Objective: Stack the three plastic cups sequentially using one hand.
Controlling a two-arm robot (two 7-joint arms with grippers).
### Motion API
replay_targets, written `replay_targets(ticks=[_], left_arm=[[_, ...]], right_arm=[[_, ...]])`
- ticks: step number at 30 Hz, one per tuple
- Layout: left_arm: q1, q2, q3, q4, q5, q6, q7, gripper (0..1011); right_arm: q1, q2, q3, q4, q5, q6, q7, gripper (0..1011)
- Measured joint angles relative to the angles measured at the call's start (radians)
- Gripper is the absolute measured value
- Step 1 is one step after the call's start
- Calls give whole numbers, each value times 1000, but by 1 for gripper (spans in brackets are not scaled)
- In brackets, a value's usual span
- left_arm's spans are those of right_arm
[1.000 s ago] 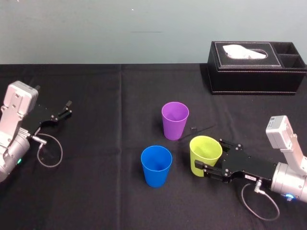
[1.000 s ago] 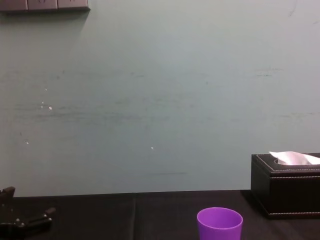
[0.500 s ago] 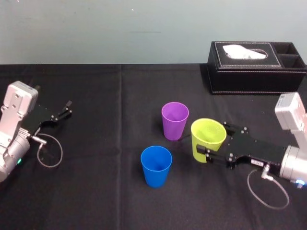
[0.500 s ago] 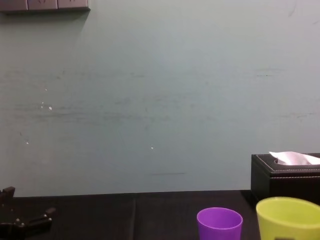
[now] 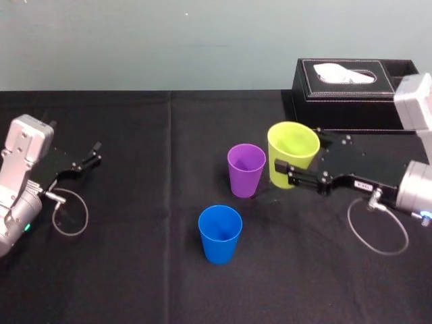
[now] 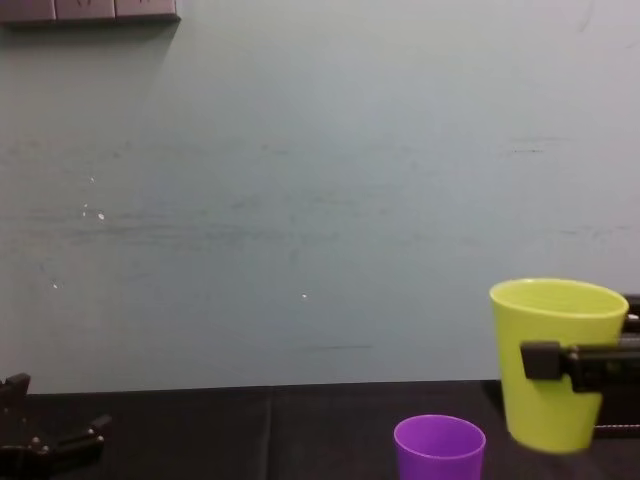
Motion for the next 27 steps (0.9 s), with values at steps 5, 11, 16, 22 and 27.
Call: replay_targets(ticks=[5,11,16,22,27], left_arm=[[0,0,0,0,0,0,0,1011],[0,0,0,0,0,0,0,1011],[0,0,0,0,0,0,0,1011],[0,0,0,0,0,0,0,1011],[0,0,0,0,0,0,0,1011]], right_arm=[[42,-18,-20,18,-2,12,-7,731],[103,-49,-55,53,-17,25,-11,731],[144,-74,-82,85,-32,34,-15,731],[191,-111,-119,139,-55,43,-20,731],[215,-136,-137,177,-64,44,-21,731]])
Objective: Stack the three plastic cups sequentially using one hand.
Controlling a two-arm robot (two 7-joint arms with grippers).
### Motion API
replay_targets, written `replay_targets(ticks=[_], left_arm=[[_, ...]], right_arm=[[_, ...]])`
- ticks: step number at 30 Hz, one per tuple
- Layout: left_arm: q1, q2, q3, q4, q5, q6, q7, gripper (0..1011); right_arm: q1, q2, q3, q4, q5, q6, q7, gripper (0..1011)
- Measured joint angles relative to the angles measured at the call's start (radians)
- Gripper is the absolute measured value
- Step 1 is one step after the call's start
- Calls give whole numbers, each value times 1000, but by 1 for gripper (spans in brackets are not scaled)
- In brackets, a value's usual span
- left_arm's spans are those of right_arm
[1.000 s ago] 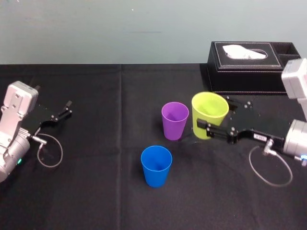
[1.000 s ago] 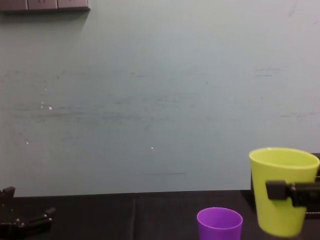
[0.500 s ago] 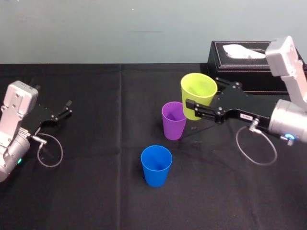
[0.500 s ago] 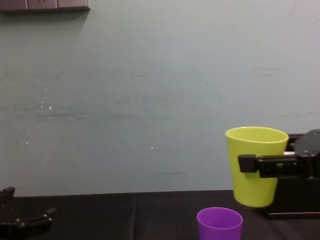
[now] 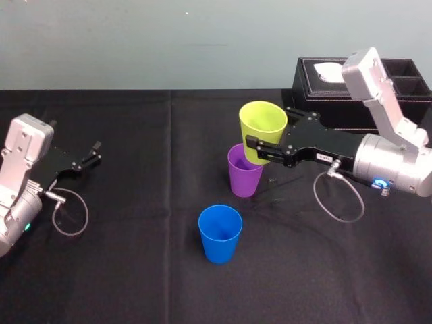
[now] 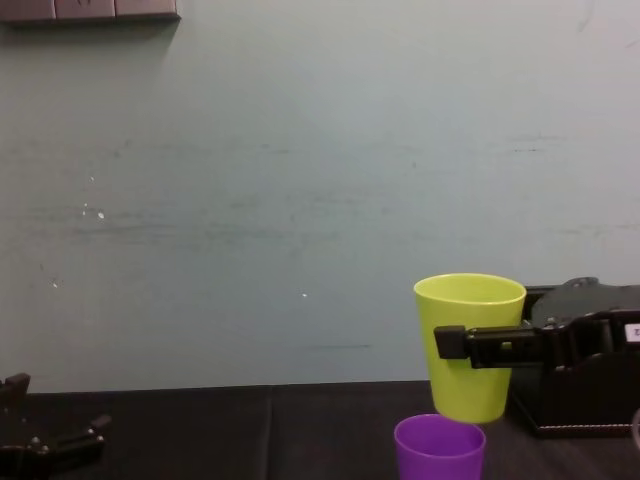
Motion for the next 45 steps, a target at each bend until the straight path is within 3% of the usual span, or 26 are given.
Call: replay_targets(ticks=[22,45], left_arm=[[0,0,0,0,0,0,0,1011],[0,0,0,0,0,0,0,1012]], right_arm=[[76,-78,-59,147,-41,-15,24,731],[85,-102,-76,199,-68,-28,31,731]])
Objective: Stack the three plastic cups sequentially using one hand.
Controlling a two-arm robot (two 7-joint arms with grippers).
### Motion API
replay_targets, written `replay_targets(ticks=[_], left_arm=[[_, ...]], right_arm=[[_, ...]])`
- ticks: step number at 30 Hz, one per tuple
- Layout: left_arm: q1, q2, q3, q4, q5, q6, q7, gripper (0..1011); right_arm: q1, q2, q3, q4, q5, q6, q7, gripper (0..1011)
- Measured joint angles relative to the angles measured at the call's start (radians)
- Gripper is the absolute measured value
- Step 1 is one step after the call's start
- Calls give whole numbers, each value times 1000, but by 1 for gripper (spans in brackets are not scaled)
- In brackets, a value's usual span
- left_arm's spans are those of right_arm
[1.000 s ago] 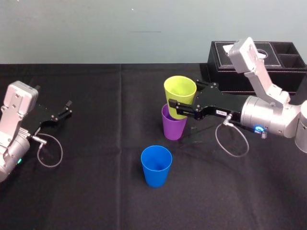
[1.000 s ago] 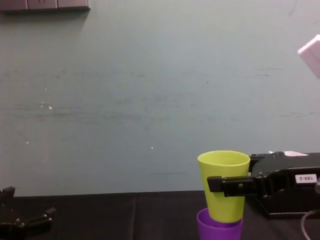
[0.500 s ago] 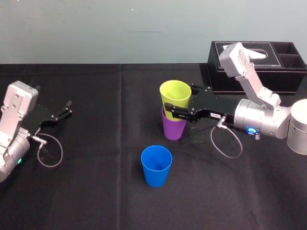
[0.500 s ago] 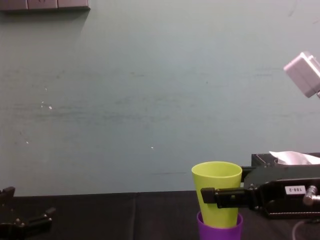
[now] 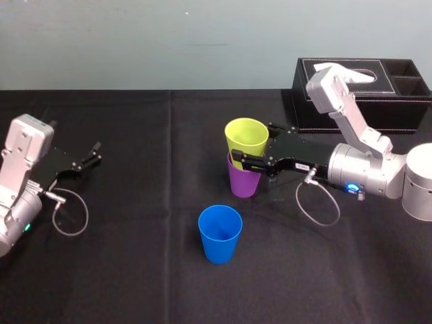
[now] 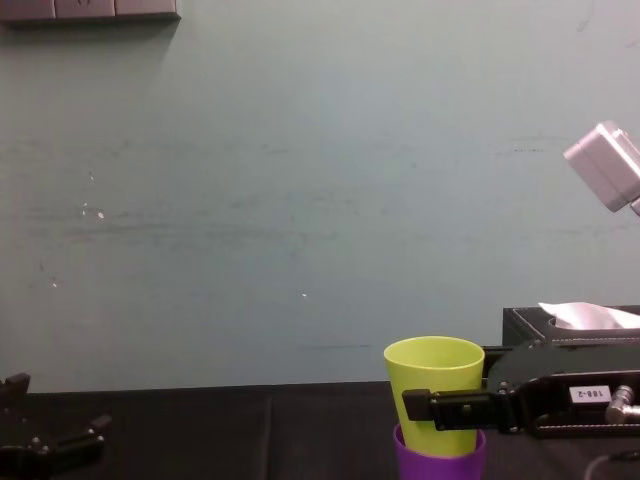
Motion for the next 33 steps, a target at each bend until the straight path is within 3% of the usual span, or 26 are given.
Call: replay_targets(ticks=[8,18,33], left_arm=[[0,0,0,0,0,0,0,1011],[0,0,0,0,0,0,0,1012],[0,0,0,0,0,0,0,1011]], right_arm=[[0,1,1,-2,0,0,0,750],[0,1,1,-3,1,1,-1,1003],[-1,3,1,-7,1,1,-2,1002]])
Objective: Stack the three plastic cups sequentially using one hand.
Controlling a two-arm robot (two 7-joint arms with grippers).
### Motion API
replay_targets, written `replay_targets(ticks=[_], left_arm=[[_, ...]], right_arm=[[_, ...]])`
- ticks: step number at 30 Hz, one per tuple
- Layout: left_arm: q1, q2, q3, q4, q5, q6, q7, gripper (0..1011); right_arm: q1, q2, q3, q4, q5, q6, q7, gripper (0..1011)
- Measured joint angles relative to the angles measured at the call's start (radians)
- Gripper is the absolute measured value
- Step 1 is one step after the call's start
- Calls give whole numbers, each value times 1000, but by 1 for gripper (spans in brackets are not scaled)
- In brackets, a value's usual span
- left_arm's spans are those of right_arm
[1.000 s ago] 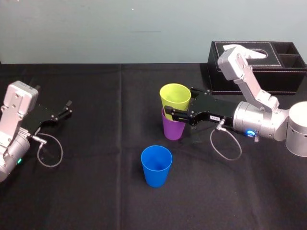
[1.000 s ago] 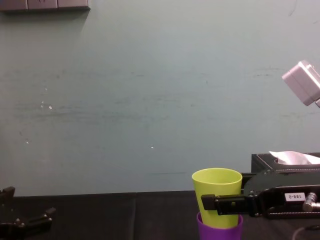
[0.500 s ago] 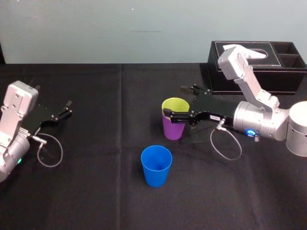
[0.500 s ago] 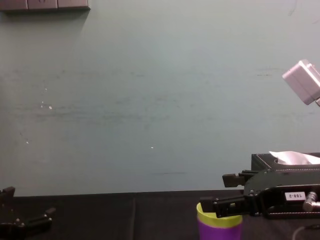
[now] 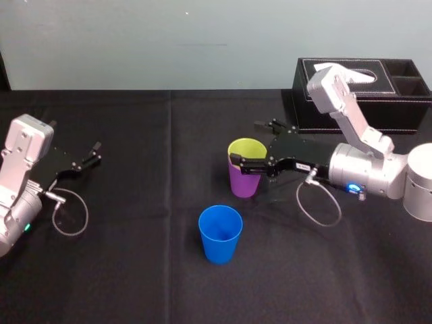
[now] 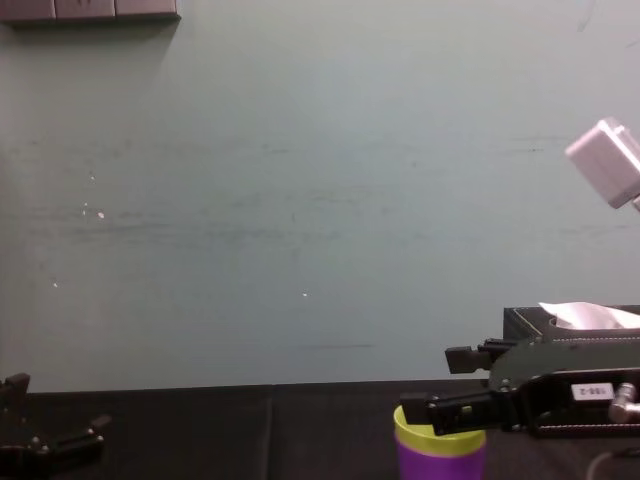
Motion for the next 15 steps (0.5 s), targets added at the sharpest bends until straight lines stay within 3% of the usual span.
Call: replay_targets(ticks=[8,15], left_arm=[[0,0,0,0,0,0,0,1011],[0,0,0,0,0,0,0,1011]], right_arm=[[-52,75,21,-96,8,-45,45,1003],[-116,157,39,-172,48,-87,111,1003]])
